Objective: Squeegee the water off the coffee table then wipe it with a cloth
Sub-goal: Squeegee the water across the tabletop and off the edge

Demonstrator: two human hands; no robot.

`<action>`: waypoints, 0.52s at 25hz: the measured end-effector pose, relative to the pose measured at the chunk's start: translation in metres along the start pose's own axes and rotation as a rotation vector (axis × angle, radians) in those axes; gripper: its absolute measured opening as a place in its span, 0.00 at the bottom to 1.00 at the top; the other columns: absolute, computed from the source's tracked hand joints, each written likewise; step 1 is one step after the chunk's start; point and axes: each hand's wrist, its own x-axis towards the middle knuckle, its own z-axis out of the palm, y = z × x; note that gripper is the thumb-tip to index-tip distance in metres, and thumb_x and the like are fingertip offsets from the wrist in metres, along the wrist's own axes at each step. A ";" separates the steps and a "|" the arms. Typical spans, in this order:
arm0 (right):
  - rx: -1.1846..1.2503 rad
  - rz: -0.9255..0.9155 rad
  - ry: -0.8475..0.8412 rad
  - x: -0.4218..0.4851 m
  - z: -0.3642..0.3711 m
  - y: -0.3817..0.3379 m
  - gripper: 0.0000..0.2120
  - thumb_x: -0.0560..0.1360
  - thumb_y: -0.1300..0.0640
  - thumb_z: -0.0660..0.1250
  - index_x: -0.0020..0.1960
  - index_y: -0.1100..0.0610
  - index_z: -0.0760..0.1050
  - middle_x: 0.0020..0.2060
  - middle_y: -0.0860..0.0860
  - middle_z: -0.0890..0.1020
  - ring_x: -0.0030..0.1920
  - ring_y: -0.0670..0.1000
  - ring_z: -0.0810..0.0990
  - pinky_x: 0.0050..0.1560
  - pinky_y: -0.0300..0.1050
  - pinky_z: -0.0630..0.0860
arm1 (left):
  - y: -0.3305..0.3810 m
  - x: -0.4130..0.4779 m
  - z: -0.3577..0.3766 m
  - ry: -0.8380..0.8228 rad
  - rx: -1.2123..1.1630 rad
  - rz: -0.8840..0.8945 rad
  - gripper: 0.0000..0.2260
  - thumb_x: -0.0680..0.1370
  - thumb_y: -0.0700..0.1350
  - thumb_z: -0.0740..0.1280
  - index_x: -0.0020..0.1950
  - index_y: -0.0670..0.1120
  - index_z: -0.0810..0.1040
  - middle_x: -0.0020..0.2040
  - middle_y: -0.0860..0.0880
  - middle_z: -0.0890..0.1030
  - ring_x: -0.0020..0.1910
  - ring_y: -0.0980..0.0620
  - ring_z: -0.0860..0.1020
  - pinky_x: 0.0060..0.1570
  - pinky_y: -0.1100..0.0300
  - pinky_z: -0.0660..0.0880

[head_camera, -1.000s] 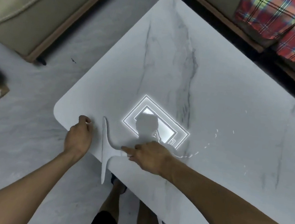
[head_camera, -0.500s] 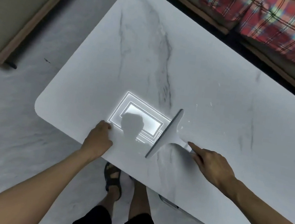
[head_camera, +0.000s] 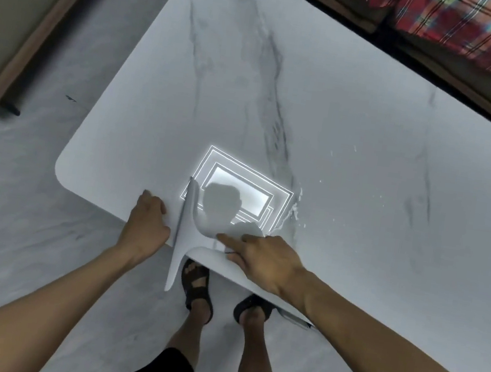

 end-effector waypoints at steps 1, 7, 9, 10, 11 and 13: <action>-0.033 -0.024 0.001 0.011 0.007 -0.005 0.22 0.83 0.43 0.49 0.76 0.41 0.58 0.53 0.52 0.80 0.49 0.60 0.80 0.45 0.51 0.74 | -0.004 0.000 0.002 -0.039 0.019 0.003 0.12 0.69 0.33 0.62 0.48 0.46 0.66 0.55 0.45 0.69 0.54 0.42 0.73 0.46 0.55 0.69; -0.023 0.031 0.047 -0.026 0.024 0.043 0.20 0.82 0.43 0.49 0.73 0.34 0.53 0.54 0.50 0.80 0.46 0.59 0.81 0.42 0.51 0.76 | 0.002 -0.005 0.013 -0.097 0.141 0.002 0.11 0.72 0.34 0.61 0.53 0.41 0.69 0.60 0.42 0.67 0.56 0.41 0.72 0.52 0.52 0.71; 0.000 0.061 0.030 -0.064 0.022 0.072 0.22 0.81 0.42 0.48 0.70 0.26 0.43 0.52 0.47 0.81 0.44 0.58 0.82 0.41 0.49 0.76 | 0.014 -0.012 0.019 -0.096 0.161 0.051 0.10 0.72 0.35 0.61 0.52 0.41 0.70 0.56 0.43 0.68 0.53 0.43 0.72 0.51 0.50 0.73; -0.008 0.082 0.034 -0.082 0.022 0.087 0.22 0.80 0.40 0.45 0.68 0.23 0.40 0.50 0.46 0.82 0.43 0.57 0.82 0.39 0.48 0.75 | 0.019 -0.015 0.023 -0.109 0.168 0.070 0.10 0.72 0.35 0.61 0.52 0.41 0.70 0.56 0.43 0.68 0.52 0.44 0.72 0.52 0.49 0.73; -0.028 0.110 0.042 -0.097 0.021 0.100 0.21 0.79 0.39 0.43 0.68 0.23 0.39 0.49 0.44 0.82 0.42 0.56 0.82 0.38 0.47 0.75 | 0.024 -0.017 0.026 -0.126 0.168 0.079 0.10 0.72 0.35 0.61 0.53 0.41 0.70 0.56 0.43 0.68 0.52 0.44 0.72 0.53 0.48 0.74; -0.088 0.185 0.045 -0.124 0.019 0.121 0.22 0.77 0.36 0.37 0.71 0.28 0.45 0.47 0.42 0.81 0.41 0.54 0.82 0.38 0.47 0.76 | 0.034 -0.022 0.035 -0.181 0.167 0.063 0.10 0.73 0.36 0.62 0.54 0.41 0.70 0.59 0.42 0.68 0.54 0.43 0.72 0.54 0.49 0.73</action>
